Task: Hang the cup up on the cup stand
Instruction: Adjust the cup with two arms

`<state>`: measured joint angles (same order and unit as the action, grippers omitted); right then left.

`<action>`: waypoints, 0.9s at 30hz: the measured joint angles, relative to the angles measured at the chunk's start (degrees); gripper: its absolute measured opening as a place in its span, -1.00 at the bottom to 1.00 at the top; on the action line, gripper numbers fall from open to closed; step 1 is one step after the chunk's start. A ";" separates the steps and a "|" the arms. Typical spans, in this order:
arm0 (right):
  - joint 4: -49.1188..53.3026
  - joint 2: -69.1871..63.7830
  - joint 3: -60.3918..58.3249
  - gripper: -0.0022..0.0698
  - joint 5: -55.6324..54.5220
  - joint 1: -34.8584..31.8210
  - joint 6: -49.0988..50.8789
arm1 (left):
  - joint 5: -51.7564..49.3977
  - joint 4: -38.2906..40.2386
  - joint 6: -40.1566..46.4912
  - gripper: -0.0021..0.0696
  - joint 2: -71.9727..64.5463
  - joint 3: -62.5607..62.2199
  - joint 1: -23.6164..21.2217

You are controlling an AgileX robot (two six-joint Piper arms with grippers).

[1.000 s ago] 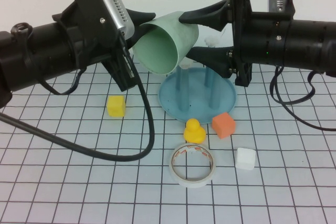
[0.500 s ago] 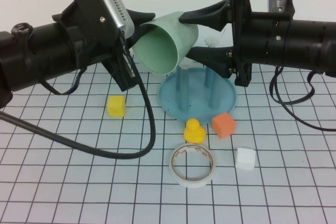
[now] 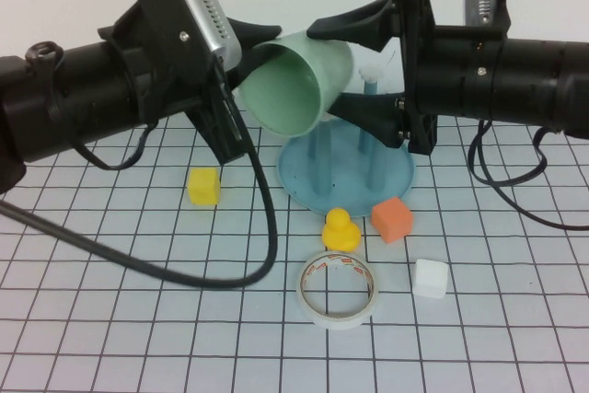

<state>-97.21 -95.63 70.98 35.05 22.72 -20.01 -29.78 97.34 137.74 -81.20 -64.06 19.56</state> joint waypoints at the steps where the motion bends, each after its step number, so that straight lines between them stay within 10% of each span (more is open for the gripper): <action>1: 0.00 -0.11 0.00 0.85 -0.22 0.07 0.00 | -0.76 0.00 0.00 -0.89 0.00 0.00 0.00; 27: 0.00 -0.20 0.63 0.98 -1.03 0.21 0.72 | 1.69 0.00 -0.86 -0.92 0.00 0.00 0.77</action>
<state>-97.21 -95.83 71.61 34.02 22.94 -19.29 -28.09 97.34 136.89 -81.20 -64.06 20.33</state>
